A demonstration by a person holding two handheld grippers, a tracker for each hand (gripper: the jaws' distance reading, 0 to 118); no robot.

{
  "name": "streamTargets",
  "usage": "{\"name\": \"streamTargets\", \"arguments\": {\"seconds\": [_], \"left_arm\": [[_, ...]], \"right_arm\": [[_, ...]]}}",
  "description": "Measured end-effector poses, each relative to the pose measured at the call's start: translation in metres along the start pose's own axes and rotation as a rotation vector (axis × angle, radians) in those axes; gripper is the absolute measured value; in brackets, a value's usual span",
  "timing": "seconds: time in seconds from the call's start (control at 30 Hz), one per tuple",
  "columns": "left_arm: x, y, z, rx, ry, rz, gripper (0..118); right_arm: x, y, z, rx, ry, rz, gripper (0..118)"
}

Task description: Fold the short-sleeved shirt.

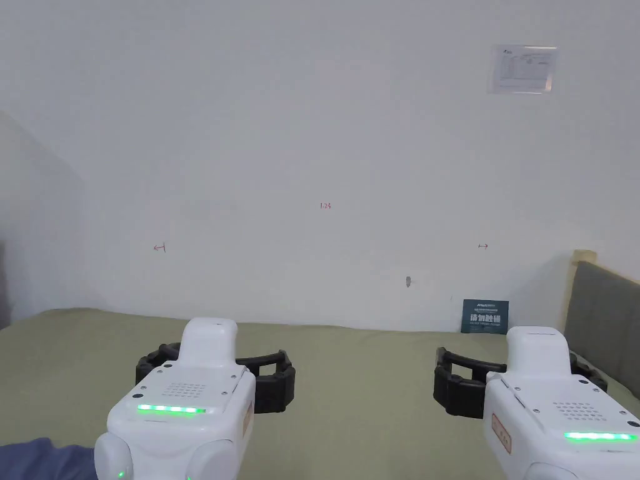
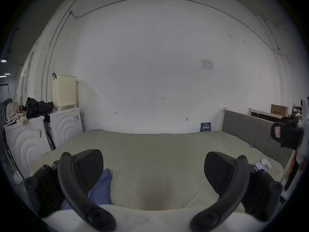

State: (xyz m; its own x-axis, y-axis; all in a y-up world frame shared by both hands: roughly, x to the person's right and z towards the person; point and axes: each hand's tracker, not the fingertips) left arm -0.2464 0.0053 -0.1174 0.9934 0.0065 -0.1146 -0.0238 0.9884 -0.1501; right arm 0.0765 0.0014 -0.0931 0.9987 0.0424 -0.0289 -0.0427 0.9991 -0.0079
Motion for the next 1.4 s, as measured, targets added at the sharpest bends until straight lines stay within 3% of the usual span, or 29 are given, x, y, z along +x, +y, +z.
{"name": "streamTargets", "arguments": {"seconds": [0.03, 0.17, 0.2, 0.23, 0.27, 0.3, 0.33, 0.4, 0.8, 0.83, 1.0, 1.1, 1.4], "left_arm": [[0.002, -0.013, 0.034, 0.022, 0.000, 0.000, 118], [-0.001, -0.016, 0.034, 0.017, -0.004, -0.012, 118], [-0.001, -0.017, 0.035, 0.014, -0.005, -0.017, 108], [-0.001, -0.019, 0.037, 0.022, -0.012, -0.014, 80], [-0.002, -0.020, 0.034, 0.019, -0.011, -0.009, 19], [-0.003, -0.025, 0.035, 0.031, -0.003, 0.003, 0], [-0.005, -0.026, 0.036, 0.013, -0.006, 0.002, 0], [-0.004, -0.032, 0.039, 0.020, 0.001, -0.020, 0], [-0.017, -0.045, 0.041, -0.006, -0.031, -0.020, 0], [0.015, -0.019, 0.033, -0.006, -0.026, -0.030, 0], [-0.002, -0.012, 0.041, -0.006, 0.043, -0.004, 0], [-0.030, -0.016, 0.046, -0.036, 0.131, 0.008, 0], [-0.155, -0.037, 0.095, -0.078, 0.457, 0.004, 0]], "right_arm": [[-0.001, -0.001, 0.000, -0.006, 0.004, 0.002, 118], [-0.005, -0.004, 0.000, -0.035, 0.018, -0.019, 116], [-0.004, -0.005, 0.000, -0.042, 0.024, -0.025, 111], [-0.004, -0.006, 0.000, -0.041, 0.023, -0.030, 96], [-0.007, -0.006, -0.001, -0.046, 0.016, -0.026, 63], [-0.009, -0.007, -0.003, -0.051, -0.021, -0.018, 0], [-0.010, -0.001, 0.002, -0.002, -0.092, -0.011, 0], [-0.009, -0.001, 0.006, -0.049, -0.033, -0.015, 0], [-0.001, -0.014, 0.001, -0.068, -0.051, 0.032, 0], [-0.001, -0.014, -0.002, -0.073, -0.050, 0.034, 0], [-0.020, -0.019, -0.002, -0.082, -0.028, 0.082, 0], [-0.043, -0.025, -0.011, -0.087, 0.028, 0.090, 0], [-0.165, -0.031, -0.029, -0.073, 0.363, 0.006, 0]]}}
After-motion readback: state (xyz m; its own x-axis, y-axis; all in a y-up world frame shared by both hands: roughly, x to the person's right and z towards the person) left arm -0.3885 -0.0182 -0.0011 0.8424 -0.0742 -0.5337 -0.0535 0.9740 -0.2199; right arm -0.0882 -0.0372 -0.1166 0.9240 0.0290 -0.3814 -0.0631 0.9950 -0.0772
